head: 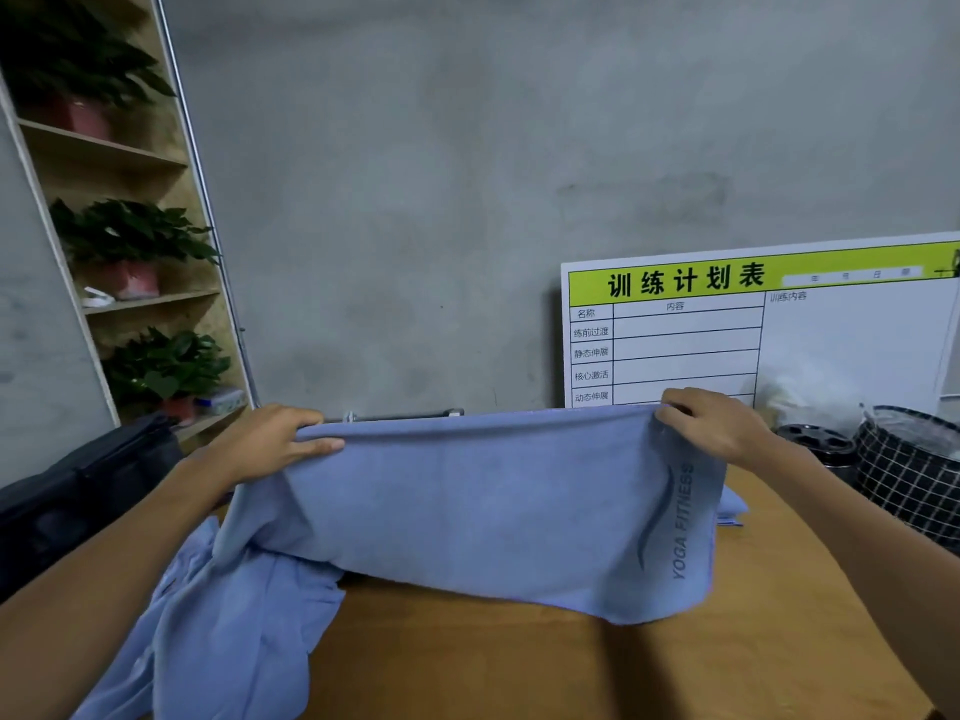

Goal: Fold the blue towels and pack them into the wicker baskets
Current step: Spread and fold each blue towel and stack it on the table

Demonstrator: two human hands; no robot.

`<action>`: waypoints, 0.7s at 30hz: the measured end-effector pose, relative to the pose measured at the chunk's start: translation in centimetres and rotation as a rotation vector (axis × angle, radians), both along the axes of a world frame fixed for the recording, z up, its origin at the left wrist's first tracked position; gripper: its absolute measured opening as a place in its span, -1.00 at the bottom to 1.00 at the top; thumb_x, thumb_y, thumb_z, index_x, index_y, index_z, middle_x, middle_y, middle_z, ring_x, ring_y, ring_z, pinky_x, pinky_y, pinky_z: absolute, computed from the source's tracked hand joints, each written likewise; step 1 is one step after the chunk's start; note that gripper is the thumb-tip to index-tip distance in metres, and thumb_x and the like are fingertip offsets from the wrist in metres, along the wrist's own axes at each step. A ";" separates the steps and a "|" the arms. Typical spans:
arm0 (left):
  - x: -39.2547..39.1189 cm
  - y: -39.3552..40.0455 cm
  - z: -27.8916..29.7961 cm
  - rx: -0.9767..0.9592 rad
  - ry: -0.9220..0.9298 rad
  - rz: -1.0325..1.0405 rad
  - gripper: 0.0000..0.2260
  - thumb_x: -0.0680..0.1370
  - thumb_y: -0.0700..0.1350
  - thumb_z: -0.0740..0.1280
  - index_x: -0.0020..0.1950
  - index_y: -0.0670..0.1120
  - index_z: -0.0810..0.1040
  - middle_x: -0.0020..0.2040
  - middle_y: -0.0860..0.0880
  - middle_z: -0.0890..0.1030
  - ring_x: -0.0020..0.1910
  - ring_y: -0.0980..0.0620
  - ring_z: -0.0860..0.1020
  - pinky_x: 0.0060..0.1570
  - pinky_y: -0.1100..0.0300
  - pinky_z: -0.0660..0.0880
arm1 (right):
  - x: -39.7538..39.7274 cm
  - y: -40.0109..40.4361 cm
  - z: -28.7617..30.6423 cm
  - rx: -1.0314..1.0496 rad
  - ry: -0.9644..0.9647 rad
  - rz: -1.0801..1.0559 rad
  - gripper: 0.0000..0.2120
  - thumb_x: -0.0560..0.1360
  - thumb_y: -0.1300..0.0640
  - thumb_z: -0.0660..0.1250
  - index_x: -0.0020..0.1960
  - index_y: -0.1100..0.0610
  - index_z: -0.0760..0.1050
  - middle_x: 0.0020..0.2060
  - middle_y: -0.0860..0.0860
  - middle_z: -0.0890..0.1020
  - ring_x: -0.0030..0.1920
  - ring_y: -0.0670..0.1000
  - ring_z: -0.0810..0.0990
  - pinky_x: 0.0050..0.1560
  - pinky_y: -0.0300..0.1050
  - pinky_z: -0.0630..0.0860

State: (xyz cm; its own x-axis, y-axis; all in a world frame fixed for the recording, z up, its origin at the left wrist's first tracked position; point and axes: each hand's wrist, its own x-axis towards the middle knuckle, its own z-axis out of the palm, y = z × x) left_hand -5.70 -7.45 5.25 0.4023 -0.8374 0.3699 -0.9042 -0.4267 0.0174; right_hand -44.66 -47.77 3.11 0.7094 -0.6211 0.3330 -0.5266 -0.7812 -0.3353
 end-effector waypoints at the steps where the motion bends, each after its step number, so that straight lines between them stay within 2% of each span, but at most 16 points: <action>1: -0.1 0.2 0.2 0.001 0.001 0.006 -0.33 0.38 0.60 0.07 -0.28 -0.03 0.44 -0.35 0.00 0.51 -0.34 0.09 0.50 -0.23 -0.01 0.46 | -0.1 0.0 0.1 -0.025 0.011 0.007 -0.70 0.63 -0.08 0.13 -0.24 0.01 0.33 -0.28 -0.04 0.51 -0.16 0.08 0.49 -0.20 -0.01 0.33; 3: -0.1 0.4 0.4 0.002 -0.008 0.022 -0.31 0.37 0.62 0.03 -0.28 -0.02 0.45 -0.35 0.01 0.52 -0.34 0.10 0.51 -0.23 0.00 0.46 | 0.0 0.3 0.2 -0.072 0.009 0.033 -0.63 0.64 -0.17 0.12 -0.23 0.04 0.33 -0.28 -0.04 0.51 -0.17 0.05 0.50 -0.18 0.00 0.36; 7: -0.1 0.7 1.0 0.032 -0.086 0.072 -0.24 0.36 0.63 -0.05 -0.24 -0.05 0.47 -0.34 0.01 0.55 -0.34 0.12 0.51 -0.22 0.07 0.46 | -0.5 0.0 0.8 -0.121 -0.075 0.047 -0.52 0.60 -0.29 0.13 -0.29 0.06 0.35 -0.35 -0.04 0.52 -0.24 0.01 0.50 -0.27 -0.03 0.32; 10: -0.3 0.6 1.7 0.001 -0.059 0.071 -0.26 0.35 0.61 0.00 -0.28 -0.07 0.46 -0.39 -0.01 0.51 -0.36 0.09 0.51 -0.17 0.04 0.47 | -1.1 -1.1 1.3 -0.152 -0.082 0.025 -0.42 0.53 -0.43 0.06 -0.32 0.06 0.35 -0.39 -0.03 0.51 -0.28 0.00 0.50 -0.26 -0.02 0.38; 16: -1.0 -0.2 2.9 -0.031 0.076 0.031 -0.33 0.31 0.60 0.15 -0.33 -0.02 0.53 -0.38 0.02 0.56 -0.37 0.08 0.53 -0.26 0.06 0.44 | -1.7 -2.4 2.0 -0.215 -0.079 -0.048 -0.47 0.57 -0.33 0.12 -0.33 0.07 0.38 -0.38 -0.02 0.54 -0.26 0.02 0.51 -0.30 -0.08 0.37; 19: -1.6 -0.1 3.8 -0.030 0.077 0.059 -0.32 0.30 0.60 0.15 -0.34 -0.03 0.56 -0.39 0.01 0.58 -0.36 0.04 0.55 -0.29 0.07 0.44 | -2.4 -2.8 2.5 -0.230 -0.071 -0.063 -0.45 0.57 -0.33 0.10 -0.33 0.10 0.37 -0.39 -0.02 0.54 -0.28 0.01 0.51 -0.33 -0.10 0.31; 21: -2.1 -0.1 4.5 -0.026 0.045 0.109 -0.29 0.29 0.61 0.13 -0.36 -0.06 0.54 -0.42 0.00 0.57 -0.38 0.02 0.54 -0.35 0.11 0.36 | -2.9 -2.8 3.2 -0.235 -0.072 -0.074 -0.44 0.57 -0.34 0.11 -0.34 0.10 0.36 -0.39 -0.02 0.54 -0.28 0.01 0.51 -0.33 -0.09 0.33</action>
